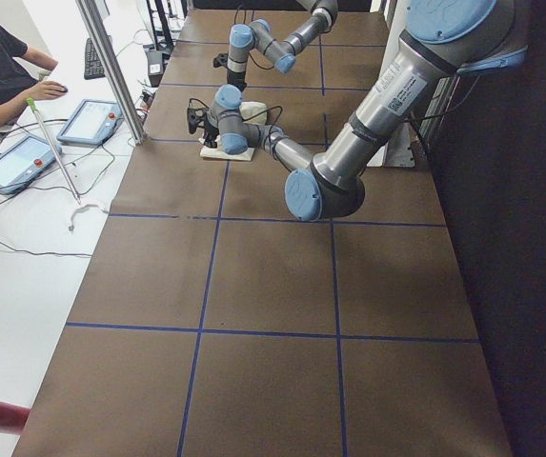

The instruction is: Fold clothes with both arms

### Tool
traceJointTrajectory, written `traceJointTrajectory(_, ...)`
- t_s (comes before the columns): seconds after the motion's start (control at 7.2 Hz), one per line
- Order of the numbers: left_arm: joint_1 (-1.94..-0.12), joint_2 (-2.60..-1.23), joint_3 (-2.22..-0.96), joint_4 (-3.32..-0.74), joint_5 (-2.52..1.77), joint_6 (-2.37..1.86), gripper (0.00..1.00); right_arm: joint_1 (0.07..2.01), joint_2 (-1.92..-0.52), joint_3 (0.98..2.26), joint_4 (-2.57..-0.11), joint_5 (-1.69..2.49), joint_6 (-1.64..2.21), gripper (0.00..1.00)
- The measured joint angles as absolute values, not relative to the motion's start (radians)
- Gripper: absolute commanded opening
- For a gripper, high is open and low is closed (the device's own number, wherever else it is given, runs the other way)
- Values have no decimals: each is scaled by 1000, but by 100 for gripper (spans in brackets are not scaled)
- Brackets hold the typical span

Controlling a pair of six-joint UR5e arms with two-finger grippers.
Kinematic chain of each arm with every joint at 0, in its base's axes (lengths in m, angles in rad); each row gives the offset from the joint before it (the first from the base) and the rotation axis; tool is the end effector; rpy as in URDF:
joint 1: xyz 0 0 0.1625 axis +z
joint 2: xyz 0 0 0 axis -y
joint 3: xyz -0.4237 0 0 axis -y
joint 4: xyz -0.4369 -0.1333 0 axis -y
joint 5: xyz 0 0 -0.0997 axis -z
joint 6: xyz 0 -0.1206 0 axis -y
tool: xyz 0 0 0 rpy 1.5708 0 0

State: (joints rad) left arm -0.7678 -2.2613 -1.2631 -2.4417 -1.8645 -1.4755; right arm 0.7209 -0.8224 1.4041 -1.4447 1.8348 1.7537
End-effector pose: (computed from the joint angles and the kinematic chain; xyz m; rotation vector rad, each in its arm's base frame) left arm 0.5187 -0.6375 0.2672 0.2914 1.2440 -0.3955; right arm -0.5374 -0.6077 0.2566 -0.0583 -0.7650 0.7671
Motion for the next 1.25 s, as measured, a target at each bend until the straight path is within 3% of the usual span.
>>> traceJointTrajectory(0.42,-749,-2207,-1202,-2663,-1969,-1427,0,725,-813,1404,-1445,1836,1752,0)
traceJointTrajectory(1.25,-680,-2266,-1052,-2881,-2019,-1461,0,726,-811,1404,-1445,1836,1750,0)
